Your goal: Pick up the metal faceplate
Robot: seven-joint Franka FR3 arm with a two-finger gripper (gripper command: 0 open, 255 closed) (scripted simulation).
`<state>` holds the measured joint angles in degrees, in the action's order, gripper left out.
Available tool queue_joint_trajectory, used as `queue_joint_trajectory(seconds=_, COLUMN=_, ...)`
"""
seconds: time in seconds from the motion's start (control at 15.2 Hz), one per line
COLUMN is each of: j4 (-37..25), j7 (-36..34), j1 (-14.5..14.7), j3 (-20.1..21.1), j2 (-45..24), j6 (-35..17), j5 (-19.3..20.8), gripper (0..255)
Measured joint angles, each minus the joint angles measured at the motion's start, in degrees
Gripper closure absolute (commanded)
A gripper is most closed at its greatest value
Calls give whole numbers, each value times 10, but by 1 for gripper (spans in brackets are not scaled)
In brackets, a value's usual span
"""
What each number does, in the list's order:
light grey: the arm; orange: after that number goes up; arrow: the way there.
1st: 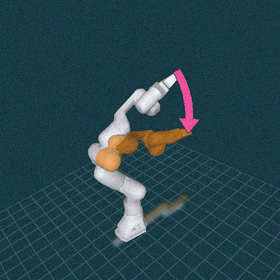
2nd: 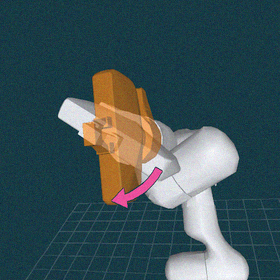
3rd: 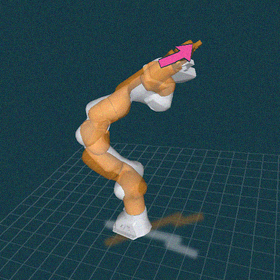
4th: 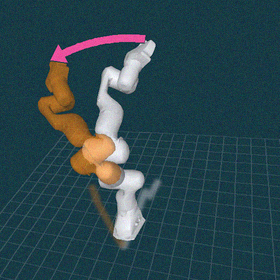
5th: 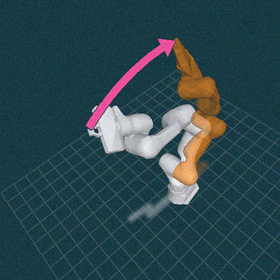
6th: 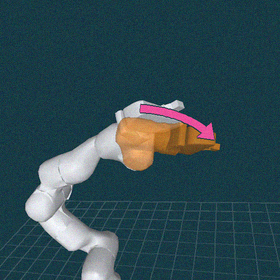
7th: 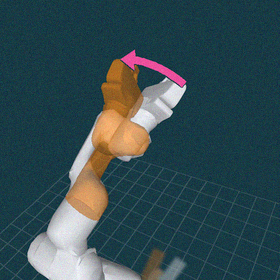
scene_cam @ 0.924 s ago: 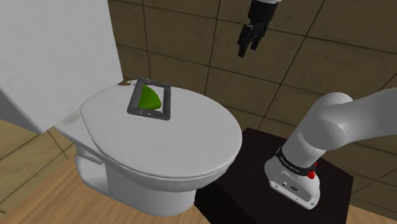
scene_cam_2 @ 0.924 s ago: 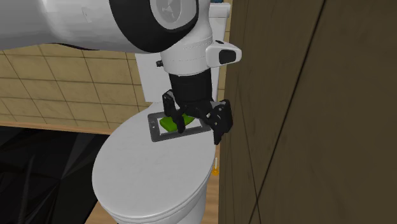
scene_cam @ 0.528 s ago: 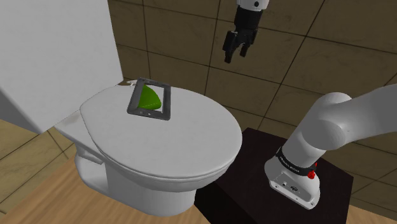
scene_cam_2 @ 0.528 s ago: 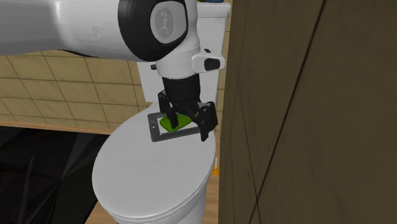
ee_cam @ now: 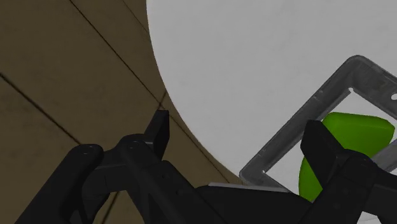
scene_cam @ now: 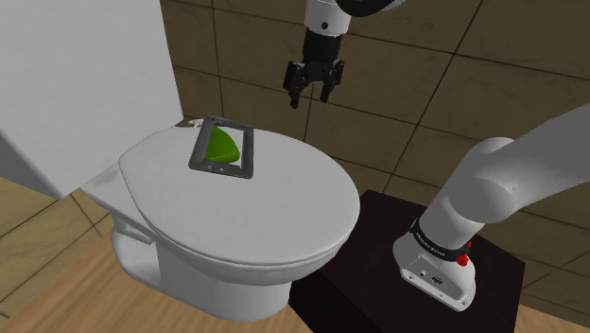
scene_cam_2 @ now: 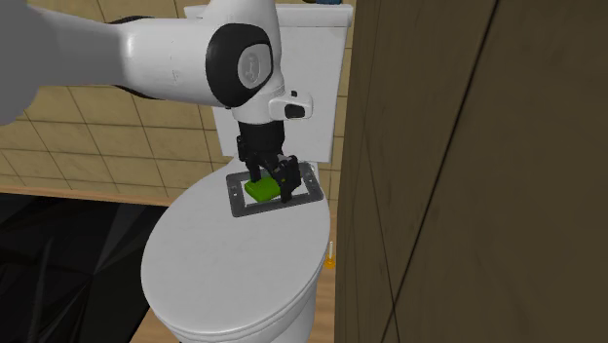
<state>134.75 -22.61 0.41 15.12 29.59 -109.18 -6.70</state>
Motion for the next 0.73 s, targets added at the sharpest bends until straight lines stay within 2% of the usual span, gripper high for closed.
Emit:
queue_joint_trajectory(seconds=0.4, j4=-53, j7=-117, j1=-8, j3=54, j2=-108, j6=-63, j5=-13, gripper=0)
queue_joint_trajectory(seconds=0.73, j4=-121, j7=-221, j1=-13, j3=93, j2=-216, j6=-110, j5=6, gripper=0)
